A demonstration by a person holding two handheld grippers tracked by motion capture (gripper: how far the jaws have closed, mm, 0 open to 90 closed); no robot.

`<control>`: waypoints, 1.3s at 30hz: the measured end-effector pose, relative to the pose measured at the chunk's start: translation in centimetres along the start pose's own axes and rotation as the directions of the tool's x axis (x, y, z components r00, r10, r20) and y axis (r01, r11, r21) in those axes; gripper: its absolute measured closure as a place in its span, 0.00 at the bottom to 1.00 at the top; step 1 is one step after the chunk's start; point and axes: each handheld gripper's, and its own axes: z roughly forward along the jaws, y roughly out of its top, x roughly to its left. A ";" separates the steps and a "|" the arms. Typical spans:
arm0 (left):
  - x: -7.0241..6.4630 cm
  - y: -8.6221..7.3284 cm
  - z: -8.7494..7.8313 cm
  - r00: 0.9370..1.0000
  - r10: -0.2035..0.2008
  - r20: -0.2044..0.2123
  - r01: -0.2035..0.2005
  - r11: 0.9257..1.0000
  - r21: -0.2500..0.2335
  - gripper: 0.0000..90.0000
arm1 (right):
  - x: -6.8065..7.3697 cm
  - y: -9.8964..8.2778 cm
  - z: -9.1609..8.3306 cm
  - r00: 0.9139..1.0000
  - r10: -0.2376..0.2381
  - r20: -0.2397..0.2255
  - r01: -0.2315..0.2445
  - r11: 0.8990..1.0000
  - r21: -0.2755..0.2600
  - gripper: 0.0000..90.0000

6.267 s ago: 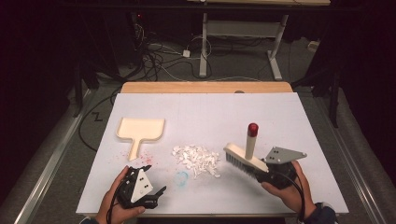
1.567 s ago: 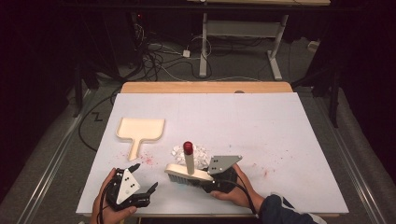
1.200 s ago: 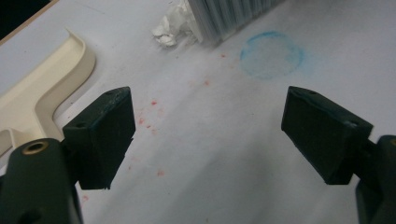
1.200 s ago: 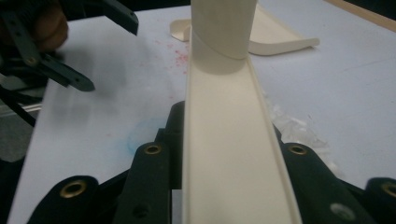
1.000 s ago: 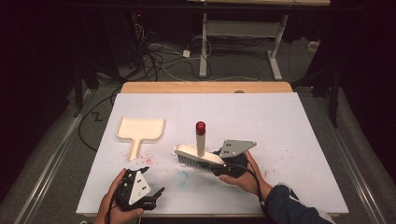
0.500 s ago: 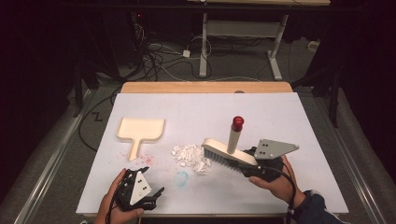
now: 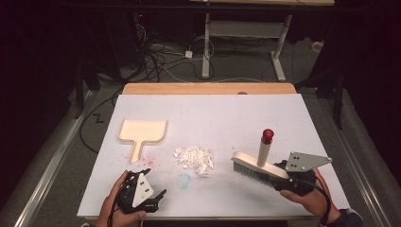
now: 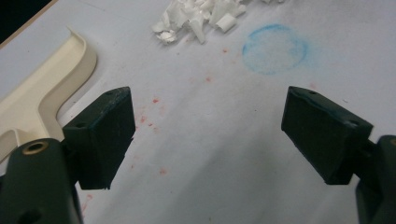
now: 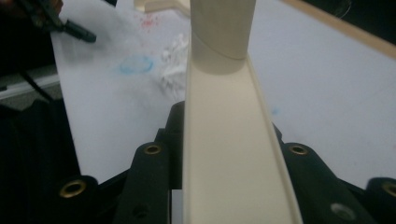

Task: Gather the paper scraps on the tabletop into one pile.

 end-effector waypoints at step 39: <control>-0.2 0.4 0.9 0.999 0.021 0.033 -0.023 0.999 0.036 0.18 | -11.7 -2.4 2.7 0.973 0.215 -0.081 -0.176 0.923 0.341 0.57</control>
